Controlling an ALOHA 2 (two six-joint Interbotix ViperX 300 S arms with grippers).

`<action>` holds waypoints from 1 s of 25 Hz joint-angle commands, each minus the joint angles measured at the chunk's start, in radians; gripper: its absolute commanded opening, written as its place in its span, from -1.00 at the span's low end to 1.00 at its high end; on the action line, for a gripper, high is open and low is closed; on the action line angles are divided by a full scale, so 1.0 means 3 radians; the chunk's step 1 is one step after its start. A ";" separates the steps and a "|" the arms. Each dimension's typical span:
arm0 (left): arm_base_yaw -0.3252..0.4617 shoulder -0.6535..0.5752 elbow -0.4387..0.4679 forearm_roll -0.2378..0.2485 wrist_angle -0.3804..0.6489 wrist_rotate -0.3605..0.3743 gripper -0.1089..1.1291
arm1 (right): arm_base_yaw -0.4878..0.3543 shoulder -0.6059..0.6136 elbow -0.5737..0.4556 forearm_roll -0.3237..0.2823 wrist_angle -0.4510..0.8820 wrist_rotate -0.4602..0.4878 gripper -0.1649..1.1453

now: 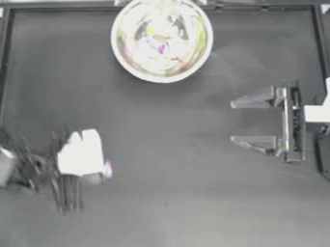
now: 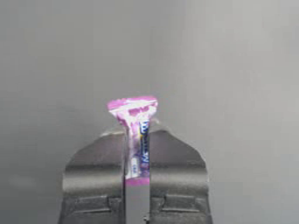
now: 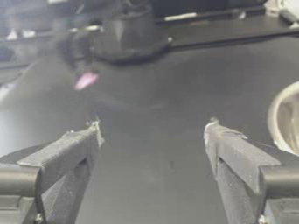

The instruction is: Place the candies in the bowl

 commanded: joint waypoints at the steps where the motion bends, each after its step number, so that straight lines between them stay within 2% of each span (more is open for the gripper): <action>1: 0.0302 -0.0353 -0.0041 0.0143 -0.0072 0.0169 -0.40 | -0.0005 -0.0005 -0.0041 -0.0010 -0.0031 -0.0005 0.77; 7: 0.1104 -0.0496 -0.0041 0.0138 -0.0476 0.0644 -0.42 | -0.0005 -0.0005 -0.0036 -0.0010 -0.0031 -0.0005 0.77; 13: 0.1682 -0.0281 -0.0291 0.0072 -0.0660 0.1263 -0.46 | -0.0005 0.0015 -0.0036 0.0000 -0.0036 -0.0005 0.77; 20: 0.2260 0.0399 -0.0823 -0.0419 -0.0767 0.2081 -0.52 | -0.0005 0.0143 -0.0041 0.0005 -0.0143 -0.0005 0.77; 23: 0.2516 0.0726 -0.1048 -0.0614 -0.0905 0.2311 -0.52 | -0.0005 0.0220 -0.0036 0.0005 -0.0199 0.0000 0.77; 25: 0.2613 0.0931 -0.1166 -0.0665 -0.0982 0.2378 -0.52 | -0.0005 0.0261 -0.0036 0.0010 -0.0225 0.0000 0.77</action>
